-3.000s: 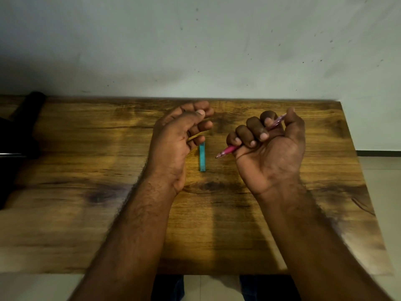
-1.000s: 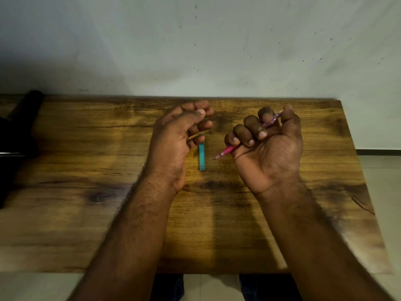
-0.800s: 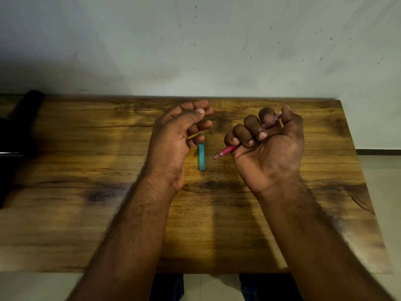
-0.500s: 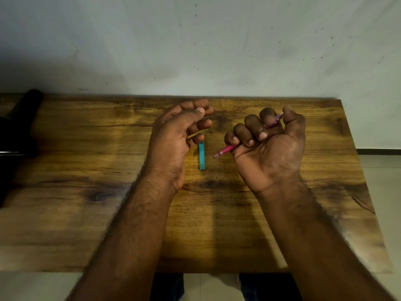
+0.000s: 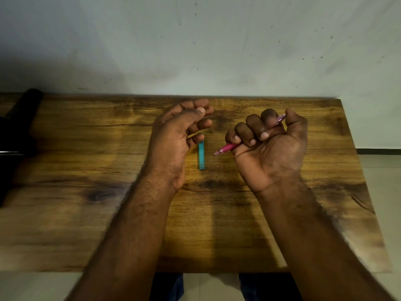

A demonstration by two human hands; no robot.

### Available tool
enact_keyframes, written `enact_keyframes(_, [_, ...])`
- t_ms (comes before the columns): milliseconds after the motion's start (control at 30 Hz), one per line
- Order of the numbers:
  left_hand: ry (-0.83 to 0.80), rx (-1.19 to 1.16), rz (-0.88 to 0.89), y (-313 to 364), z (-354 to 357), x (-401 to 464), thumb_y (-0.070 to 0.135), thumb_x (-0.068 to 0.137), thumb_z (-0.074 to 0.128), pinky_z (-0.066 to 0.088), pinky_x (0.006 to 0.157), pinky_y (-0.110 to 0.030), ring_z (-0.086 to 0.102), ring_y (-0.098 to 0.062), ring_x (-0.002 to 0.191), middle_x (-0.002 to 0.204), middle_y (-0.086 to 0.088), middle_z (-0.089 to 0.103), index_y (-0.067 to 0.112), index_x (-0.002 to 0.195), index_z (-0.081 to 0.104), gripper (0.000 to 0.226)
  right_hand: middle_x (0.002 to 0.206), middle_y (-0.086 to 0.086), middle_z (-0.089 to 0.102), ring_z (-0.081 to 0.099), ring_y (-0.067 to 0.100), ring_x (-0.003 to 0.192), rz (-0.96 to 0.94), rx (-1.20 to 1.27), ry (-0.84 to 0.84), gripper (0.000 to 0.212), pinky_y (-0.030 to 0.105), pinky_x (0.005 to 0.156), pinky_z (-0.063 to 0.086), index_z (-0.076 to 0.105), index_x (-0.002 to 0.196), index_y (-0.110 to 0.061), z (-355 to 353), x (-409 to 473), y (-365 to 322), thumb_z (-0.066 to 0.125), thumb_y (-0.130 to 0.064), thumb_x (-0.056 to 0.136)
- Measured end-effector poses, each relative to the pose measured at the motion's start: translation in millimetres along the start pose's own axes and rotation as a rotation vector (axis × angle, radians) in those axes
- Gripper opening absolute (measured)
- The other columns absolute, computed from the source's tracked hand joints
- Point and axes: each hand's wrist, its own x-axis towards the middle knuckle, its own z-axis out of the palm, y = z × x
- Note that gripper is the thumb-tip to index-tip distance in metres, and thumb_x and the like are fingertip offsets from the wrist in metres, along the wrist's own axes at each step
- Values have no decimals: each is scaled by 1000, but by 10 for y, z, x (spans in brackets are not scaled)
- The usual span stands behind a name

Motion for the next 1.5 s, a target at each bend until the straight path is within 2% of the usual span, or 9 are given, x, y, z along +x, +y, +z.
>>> enact_keyframes(133, [2,-1,0,5,3,0,23,94,57,52,88,-38,73,-16,101,113,1,81,22,111,75,25,52,-4,29,21,13,53,8,7,2,49,31,59,30,45,68,-17,7,-3,4,32,-51,102])
enact_keyframes(267, [5,-7,-10,9,7,4,29,85,60,53,86,-36,73,-16,101,112,2,81,24,107,76,28,53,-4,28,20,13,53,1,-1,5,47,31,60,29,43,68,-18,17,-1,2,32,-49,102])
enact_keyframes(633, [0,5,5,-5,-4,7,25,92,58,52,88,-38,73,-16,101,113,1,81,24,108,76,24,53,-5,29,22,13,53,5,9,3,49,31,59,31,44,69,-18,9,-1,9,32,-51,103])
enact_keyframes(700, [2,9,5,-1,-3,8,26,90,58,52,88,-38,73,-17,102,113,2,81,24,107,76,25,54,-4,29,23,13,53,10,12,-5,51,31,59,31,45,70,-17,4,-4,13,32,-55,102])
enact_keyframes(833, [1,11,0,4,-3,6,29,87,59,53,88,-38,73,-16,102,113,3,81,25,107,76,26,52,-4,29,21,13,53,0,2,2,47,31,59,31,43,68,-18,3,3,7,32,-48,102])
enact_keyframes(1100, [-4,20,2,-1,2,5,30,87,58,53,87,-38,74,-16,102,113,3,81,26,105,76,26,52,-4,28,21,14,53,13,-1,-4,47,31,59,31,43,67,-18,-4,4,5,30,-48,100])
enact_keyframes(1267, [-2,18,0,-1,2,8,29,87,58,53,88,-38,74,-15,102,113,3,81,26,106,76,26,53,-4,28,22,14,52,27,3,-13,51,32,59,32,45,69,-17,-8,5,15,31,-54,101])
enact_keyframes(1400, [0,7,2,-3,4,5,26,91,57,52,87,-38,74,-15,101,113,2,81,25,107,76,24,52,-3,28,22,14,51,18,0,-5,49,31,59,31,44,65,-18,-6,13,5,30,-49,99])
enact_keyframes(1500, [0,2,-4,1,8,8,28,87,58,52,87,-37,73,-16,101,112,2,81,25,105,76,25,51,-3,27,21,14,51,21,1,-2,51,31,59,31,43,67,-17,-11,3,6,32,-55,99])
